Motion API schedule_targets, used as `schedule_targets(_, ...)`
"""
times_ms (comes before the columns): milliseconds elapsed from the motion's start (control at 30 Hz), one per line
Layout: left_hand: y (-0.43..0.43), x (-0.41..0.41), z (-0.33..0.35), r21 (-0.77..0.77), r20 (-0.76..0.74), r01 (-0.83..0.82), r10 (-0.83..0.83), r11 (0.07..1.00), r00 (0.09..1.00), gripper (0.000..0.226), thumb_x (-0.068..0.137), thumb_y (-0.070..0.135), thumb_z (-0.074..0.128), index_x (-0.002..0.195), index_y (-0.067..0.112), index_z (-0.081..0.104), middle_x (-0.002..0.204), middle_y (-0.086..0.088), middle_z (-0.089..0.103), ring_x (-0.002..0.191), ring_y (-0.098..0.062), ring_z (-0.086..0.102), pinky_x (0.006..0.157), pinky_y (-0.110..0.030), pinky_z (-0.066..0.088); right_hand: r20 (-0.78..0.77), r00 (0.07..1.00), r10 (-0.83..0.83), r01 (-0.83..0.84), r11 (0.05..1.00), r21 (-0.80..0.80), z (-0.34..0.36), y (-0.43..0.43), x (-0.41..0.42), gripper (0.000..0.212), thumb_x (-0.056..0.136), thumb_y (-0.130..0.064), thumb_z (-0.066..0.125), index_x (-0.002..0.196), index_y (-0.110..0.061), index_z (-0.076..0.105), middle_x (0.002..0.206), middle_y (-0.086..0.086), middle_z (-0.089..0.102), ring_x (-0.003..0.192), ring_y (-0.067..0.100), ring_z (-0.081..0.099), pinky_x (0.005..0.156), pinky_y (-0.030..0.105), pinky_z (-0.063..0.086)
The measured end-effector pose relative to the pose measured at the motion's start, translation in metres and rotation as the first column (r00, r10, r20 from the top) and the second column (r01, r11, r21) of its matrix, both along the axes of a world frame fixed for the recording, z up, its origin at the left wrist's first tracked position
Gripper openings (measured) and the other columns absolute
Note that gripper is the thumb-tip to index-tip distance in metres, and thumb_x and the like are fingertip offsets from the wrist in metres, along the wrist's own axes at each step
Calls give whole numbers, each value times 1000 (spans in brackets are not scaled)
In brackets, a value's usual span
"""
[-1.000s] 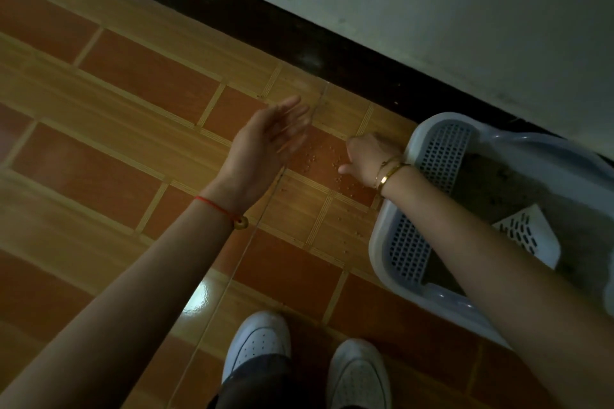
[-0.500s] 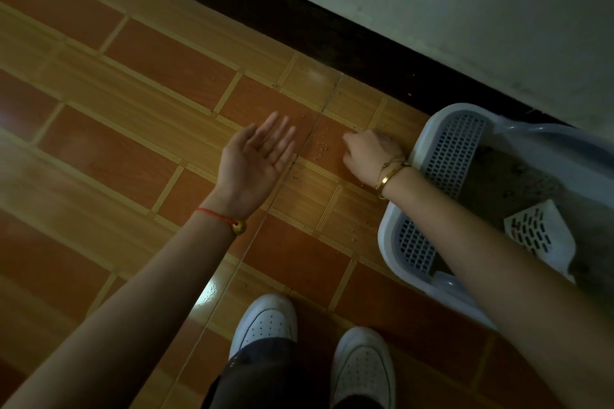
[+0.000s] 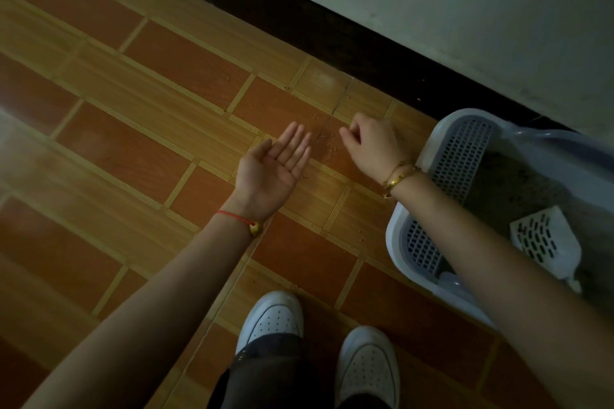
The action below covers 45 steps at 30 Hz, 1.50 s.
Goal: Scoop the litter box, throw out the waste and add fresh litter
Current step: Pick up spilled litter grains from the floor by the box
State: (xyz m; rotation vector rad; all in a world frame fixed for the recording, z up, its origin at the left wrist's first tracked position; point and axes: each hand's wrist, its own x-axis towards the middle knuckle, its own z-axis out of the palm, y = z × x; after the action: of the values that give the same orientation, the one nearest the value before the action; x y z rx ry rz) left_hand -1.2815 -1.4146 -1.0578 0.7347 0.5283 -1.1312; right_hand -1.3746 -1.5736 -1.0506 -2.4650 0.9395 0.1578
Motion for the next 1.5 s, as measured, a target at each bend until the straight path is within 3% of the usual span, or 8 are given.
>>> schedule_targets(233,5,5,-5,-8,-23,-22,22,1000,999,46,102,27,28,127,2,59,128,-13,64,122,-25,59,106,-36,43,-367,903,223,-327,912,-248,-39,13,16,44,99,-46,36,123,-10,46,105,12,63,92,26,63,63,33,42)
schedule_targets(433,8,5,-8,-33,-52,-23,22,999,998,46,102,27,29,126,2,59,128,-13,63,121,-25,60,107,-37,43,-414,862,291,-428,855,-292,-46,35,19,38,98,-9,35,137,-8,34,113,14,63,104,30,60,79,37,47)
schedule_targets(633,11,4,-7,-45,-65,-43,40,998,997,45,101,26,31,128,2,58,130,-13,62,124,-27,57,109,-38,41,-299,909,289,-368,894,-254,-47,31,18,29,101,-11,34,127,-7,45,96,9,69,86,25,67,59,31,43)
schedule_targets(800,9,0,-8,-20,-49,-37,36,999,998,46,101,26,31,130,1,56,131,-15,61,124,-28,57,112,-38,38,144,986,79,-70,995,-71,-17,31,6,21,100,-23,42,90,-9,54,55,-8,43,43,5,41,37,14,30)
schedule_targets(1000,2,-10,-3,-17,-32,69,-70,997,997,46,103,26,26,128,2,56,104,-13,70,94,-23,67,91,-30,51,411,843,348,-412,908,77,22,47,3,15,94,-12,56,83,-5,61,54,-20,32,42,-5,44,47,5,36)
schedule_targets(1233,1,-12,0,-58,-57,37,-40,998,998,45,102,20,25,124,0,59,127,-15,64,121,-27,59,112,-37,38,-143,955,261,-261,965,21,34,4,-19,15,97,-25,49,97,-15,59,74,-9,53,62,5,51,54,19,42)
schedule_targets(1367,2,-18,-1,-55,-76,39,-43,998,996,44,102,19,25,123,0,60,125,-14,65,120,-26,60,111,-37,39,-656,646,392,-394,906,153,31,25,-35,35,90,-47,56,91,-13,62,93,4,64,90,22,62,85,37,49)
schedule_targets(1500,5,-27,0,-58,-101,39,-45,998,994,44,103,20,26,119,0,62,122,-14,67,117,-26,61,110,-37,40,-763,550,338,-373,918,138,15,57,-45,51,85,-47,65,120,-10,59,124,7,62,117,26,57,101,41,39)
